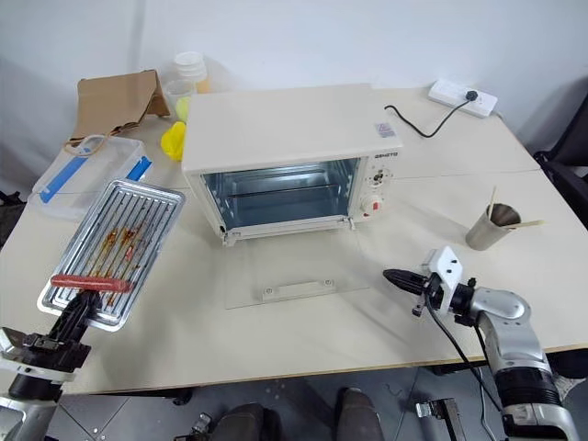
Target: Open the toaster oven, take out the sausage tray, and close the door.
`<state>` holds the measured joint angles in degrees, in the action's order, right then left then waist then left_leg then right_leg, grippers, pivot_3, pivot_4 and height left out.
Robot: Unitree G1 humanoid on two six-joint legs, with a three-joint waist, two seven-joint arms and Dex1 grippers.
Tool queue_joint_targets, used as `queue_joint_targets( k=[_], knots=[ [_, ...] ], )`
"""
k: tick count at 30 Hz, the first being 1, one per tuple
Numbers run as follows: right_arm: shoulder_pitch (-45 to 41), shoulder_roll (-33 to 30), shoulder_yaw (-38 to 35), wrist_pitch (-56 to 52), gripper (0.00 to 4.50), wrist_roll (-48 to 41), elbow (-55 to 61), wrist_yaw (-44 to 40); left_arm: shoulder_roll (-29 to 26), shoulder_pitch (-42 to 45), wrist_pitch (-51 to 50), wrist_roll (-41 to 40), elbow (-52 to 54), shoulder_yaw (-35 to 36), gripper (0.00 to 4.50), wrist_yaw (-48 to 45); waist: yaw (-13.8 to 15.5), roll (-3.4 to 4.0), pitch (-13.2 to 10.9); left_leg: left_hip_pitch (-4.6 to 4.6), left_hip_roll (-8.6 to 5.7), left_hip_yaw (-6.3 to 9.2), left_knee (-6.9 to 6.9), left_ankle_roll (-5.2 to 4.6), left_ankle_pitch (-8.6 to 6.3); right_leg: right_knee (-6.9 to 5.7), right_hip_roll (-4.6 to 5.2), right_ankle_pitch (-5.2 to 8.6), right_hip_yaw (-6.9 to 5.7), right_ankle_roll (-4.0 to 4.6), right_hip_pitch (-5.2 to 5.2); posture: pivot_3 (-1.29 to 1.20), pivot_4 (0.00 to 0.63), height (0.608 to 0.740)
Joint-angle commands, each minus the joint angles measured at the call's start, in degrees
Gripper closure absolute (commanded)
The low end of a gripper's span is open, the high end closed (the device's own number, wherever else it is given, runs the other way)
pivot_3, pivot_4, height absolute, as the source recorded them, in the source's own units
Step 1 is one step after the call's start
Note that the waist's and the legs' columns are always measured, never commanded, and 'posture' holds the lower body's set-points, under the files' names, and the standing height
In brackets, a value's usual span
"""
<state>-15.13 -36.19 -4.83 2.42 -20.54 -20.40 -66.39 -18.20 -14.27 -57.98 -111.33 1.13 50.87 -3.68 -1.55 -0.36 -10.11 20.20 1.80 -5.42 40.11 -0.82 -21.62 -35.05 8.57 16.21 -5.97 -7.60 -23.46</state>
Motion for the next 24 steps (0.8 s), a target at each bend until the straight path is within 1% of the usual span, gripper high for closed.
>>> queue_joint_targets(
  k=[1,4,7,14,18,24],
  knots=[
    [0.0,0.7,0.4,-2.9,4.47,-3.7,5.0,-3.6,0.6,0.3,0.0,-1.7,0.1,2.3,4.50,1.6,0.0,0.00,0.0,0.01,-0.01,0.00,0.00,0.00,0.00,0.01,0.00,0.00,0.00,-0.01,0.00,0.00,0.150,0.740],
    [0.6,0.6,0.7,-7.0,4.47,-6.1,9.9,-5.0,0.8,0.5,-0.5,-1.7,0.2,2.6,4.50,2.6,0.1,0.00,0.0,0.01,-0.01,0.00,0.00,0.00,0.00,0.03,0.00,-0.01,0.00,-0.02,0.00,0.00,0.150,0.740],
    [1.1,0.7,0.3,-11.6,4.47,-9.0,15.7,-4.7,1.1,1.0,-0.6,-1.7,0.1,2.6,4.50,3.5,0.1,0.01,0.0,0.01,0.00,0.00,0.00,0.01,-0.01,0.04,0.00,-0.01,-0.01,-0.02,0.00,0.00,0.150,0.740],
    [0.0,0.8,-2.6,-16.7,4.47,-14.3,22.0,-2.6,2.1,2.0,-1.4,-1.7,0.5,3.2,4.50,4.7,0.1,0.01,0.0,0.02,0.00,0.00,-0.03,0.04,-0.03,0.10,0.00,-0.01,0.00,-0.02,-0.01,0.00,0.150,0.740],
    [-2.7,1.5,-4.5,-19.4,4.47,-17.0,23.9,0.5,2.4,2.1,-1.8,-1.7,0.7,3.8,4.50,4.9,0.1,0.01,0.0,0.02,0.00,0.00,-0.03,0.04,-0.04,0.11,0.00,-0.01,0.00,-0.02,-0.01,0.00,0.150,0.740],
    [-9.8,7.0,-6.6,-22.2,4.47,-20.8,26.1,9.7,2.6,0.2,-4.9,-1.7,0.9,5.1,4.50,2.8,0.0,0.04,0.0,0.03,0.02,-0.01,-0.06,0.07,-0.05,0.10,-0.02,-0.01,-0.01,-0.02,-0.06,0.00,0.150,0.740]
  ],
)
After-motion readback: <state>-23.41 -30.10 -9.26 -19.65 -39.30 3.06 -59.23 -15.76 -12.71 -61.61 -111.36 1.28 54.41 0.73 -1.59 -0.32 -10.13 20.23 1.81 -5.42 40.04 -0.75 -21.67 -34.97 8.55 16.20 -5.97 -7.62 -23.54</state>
